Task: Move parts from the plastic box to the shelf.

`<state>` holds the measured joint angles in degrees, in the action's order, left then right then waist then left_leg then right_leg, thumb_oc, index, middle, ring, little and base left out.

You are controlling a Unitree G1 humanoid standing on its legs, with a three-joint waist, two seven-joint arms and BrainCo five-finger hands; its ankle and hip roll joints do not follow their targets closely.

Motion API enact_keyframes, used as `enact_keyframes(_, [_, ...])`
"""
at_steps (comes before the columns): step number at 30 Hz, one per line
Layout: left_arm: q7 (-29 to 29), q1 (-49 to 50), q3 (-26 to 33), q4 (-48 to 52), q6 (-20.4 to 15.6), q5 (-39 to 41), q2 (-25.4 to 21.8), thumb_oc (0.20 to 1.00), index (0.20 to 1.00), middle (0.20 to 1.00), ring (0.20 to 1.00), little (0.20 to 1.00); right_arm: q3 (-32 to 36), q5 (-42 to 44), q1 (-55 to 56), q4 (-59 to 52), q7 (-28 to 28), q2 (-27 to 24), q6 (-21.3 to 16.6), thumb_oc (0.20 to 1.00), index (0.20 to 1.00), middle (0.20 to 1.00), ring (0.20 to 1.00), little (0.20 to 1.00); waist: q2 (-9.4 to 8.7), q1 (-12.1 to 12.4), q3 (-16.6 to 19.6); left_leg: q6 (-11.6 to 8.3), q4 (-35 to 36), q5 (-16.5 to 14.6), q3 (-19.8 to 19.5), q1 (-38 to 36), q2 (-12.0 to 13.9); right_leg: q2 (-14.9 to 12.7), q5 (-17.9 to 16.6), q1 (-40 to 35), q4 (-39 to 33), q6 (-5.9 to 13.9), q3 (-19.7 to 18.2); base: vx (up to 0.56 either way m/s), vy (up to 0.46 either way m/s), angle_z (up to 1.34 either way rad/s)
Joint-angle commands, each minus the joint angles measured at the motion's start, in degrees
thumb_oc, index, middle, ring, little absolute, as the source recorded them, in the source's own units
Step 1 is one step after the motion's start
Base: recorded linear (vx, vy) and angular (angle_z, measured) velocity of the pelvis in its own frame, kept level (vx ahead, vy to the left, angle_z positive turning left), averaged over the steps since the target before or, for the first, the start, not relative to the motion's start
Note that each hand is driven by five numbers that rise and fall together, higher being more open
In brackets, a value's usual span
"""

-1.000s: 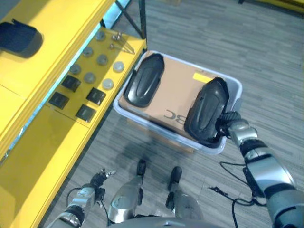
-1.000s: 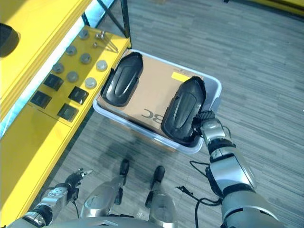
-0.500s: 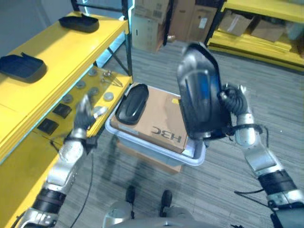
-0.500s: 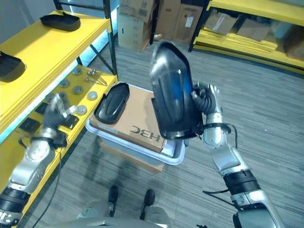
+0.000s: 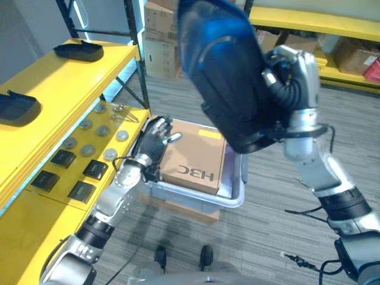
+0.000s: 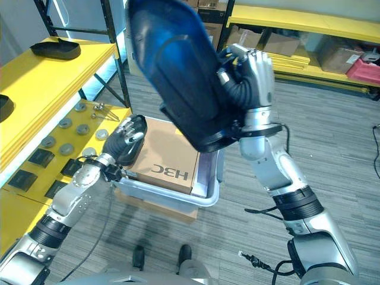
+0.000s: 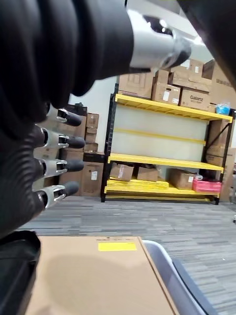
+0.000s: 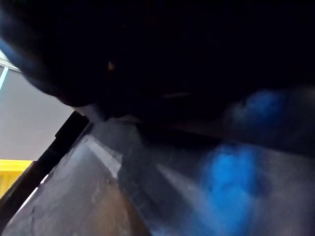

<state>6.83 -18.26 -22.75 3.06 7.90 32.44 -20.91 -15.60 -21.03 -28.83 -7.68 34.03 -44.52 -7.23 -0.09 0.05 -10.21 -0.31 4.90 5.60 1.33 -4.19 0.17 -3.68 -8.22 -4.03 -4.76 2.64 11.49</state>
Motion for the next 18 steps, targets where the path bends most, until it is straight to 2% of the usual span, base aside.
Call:
enact_keyframes(1, [0.8, -5.9, -0.9, -3.4, -2.4, 0.9, 0.4, 1.000, 1.000, 1.000, 1.000, 1.000, -0.5, -0.8, -6.9, 1.0, 3.2, 1.5, -1.4, 0.200, 0.200, 0.200, 0.200, 0.200, -1.60, 1.5, 3.6, 0.80, 0.1, -8.4, 1.0, -3.8, -0.3, -1.2, 8.4, -5.2, 0.2, 2.93, -1.8, 0.00, 0.021, -0.05])
enact_keyframes(5, [0.2, -7.8, -2.0, -4.3, -2.5, 2.8, 1.7, 1.000, 1.000, 1.000, 1.000, 1.000, -2.6, -1.2, -7.7, 1.7, 2.2, 3.8, -2.1, 0.200, 0.200, 0.200, 0.200, 0.200, -1.56, 1.2, 3.7, 0.91, 0.1, -8.7, 1.1, -3.8, -0.4, -1.4, 8.5, -5.1, 0.3, 3.11, -1.9, 0.00, 0.000, 0.00])
enact_keyframes(11, [-2.1, -9.0, -3.0, -3.3, -4.6, 7.2, 3.3, 1.000, 1.000, 1.000, 1.000, 1.000, -5.8, -2.4, -7.7, 5.4, 2.9, 6.8, -0.7, 0.200, 0.200, 0.200, 0.200, 0.200, -1.51, 1.5, 3.8, 1.16, 0.1, -8.8, 0.8, -3.8, -0.7, -1.6, 8.5, -5.1, 0.3, 3.14, -1.8, 0.00, 0.006, 0.00])
enact_keyframes(15, [-4.8, -9.3, -3.8, -1.8, -5.3, 11.5, 3.6, 1.000, 1.000, 1.000, 1.000, 1.000, -7.9, -1.4, -7.3, 8.2, 2.9, 8.7, -2.1, 0.200, 0.200, 0.200, 0.200, 0.200, -1.57, 1.7, 3.7, 1.28, 0.1, -8.8, 0.6, -3.6, -0.8, -1.7, 8.4, -5.0, 0.3, 3.19, -1.4, 0.00, 0.000, 0.00])
enact_keyframes(18, [-6.3, -9.0, -4.1, -1.2, -5.5, 14.5, 4.1, 1.000, 1.000, 1.000, 1.000, 1.000, -8.5, -0.9, -6.9, 8.7, 3.3, 9.7, -1.2, 0.200, 0.200, 0.200, 0.200, 0.200, -1.61, 1.9, 3.8, 1.30, 0.1, -8.9, 0.6, -3.6, -0.9, -1.7, 8.3, -5.0, 0.2, 3.14, -1.3, 0.00, 0.000, 0.00])
